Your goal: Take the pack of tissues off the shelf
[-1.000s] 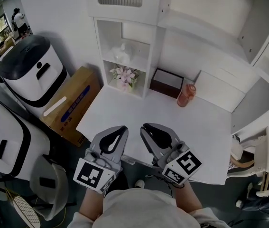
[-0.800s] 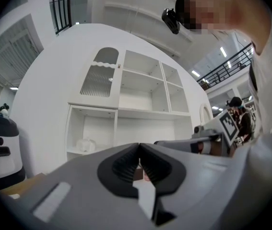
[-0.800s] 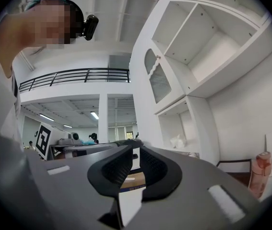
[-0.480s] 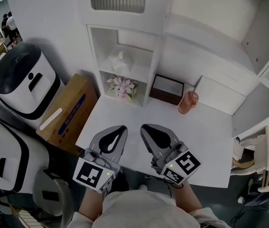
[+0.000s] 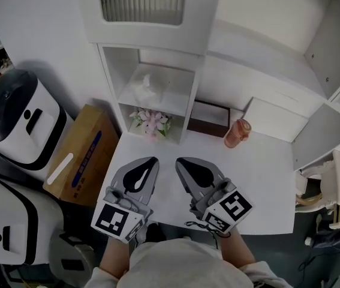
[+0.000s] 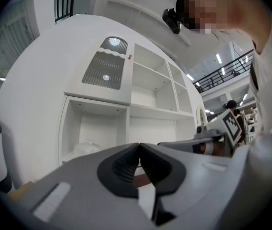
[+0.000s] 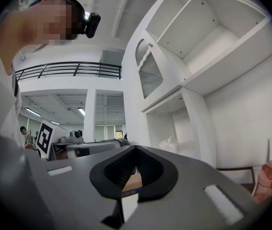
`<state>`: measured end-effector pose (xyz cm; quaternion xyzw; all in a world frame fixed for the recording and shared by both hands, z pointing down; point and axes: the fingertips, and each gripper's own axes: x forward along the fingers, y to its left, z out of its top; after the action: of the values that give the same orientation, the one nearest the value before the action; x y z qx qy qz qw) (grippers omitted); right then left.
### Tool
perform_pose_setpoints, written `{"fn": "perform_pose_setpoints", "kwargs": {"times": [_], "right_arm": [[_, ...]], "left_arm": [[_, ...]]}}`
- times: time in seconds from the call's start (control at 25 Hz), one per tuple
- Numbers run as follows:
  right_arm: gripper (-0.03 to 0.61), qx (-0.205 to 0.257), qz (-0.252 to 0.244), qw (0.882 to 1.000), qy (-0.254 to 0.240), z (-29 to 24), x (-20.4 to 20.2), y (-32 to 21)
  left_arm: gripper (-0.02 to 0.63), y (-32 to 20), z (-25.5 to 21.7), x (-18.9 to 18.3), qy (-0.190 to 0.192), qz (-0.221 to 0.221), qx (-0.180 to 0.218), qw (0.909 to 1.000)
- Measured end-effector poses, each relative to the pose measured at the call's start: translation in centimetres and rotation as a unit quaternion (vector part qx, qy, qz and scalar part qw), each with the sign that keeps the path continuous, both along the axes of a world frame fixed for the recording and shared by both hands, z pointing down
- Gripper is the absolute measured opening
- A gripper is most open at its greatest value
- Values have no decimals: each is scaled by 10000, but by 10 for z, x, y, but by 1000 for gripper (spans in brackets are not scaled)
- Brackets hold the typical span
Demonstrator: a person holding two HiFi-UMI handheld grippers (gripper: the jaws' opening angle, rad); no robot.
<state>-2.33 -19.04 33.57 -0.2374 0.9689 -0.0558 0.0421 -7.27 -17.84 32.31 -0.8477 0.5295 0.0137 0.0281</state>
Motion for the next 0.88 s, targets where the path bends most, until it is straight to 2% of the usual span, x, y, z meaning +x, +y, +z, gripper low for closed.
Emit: {"fn": "perform_pose_setpoints", "kwargs": {"times": [0.48, 0.88], "right_arm": [[-8, -48, 410, 9991, 33, 1, -25, -25], [-8, -186, 725, 9971, 98, 12, -38, -40]], "left_arm": [[3, -39, 0, -26, 57, 372, -23, 9993], [3, -69, 11, -48, 76, 412, -135, 9990]]}}
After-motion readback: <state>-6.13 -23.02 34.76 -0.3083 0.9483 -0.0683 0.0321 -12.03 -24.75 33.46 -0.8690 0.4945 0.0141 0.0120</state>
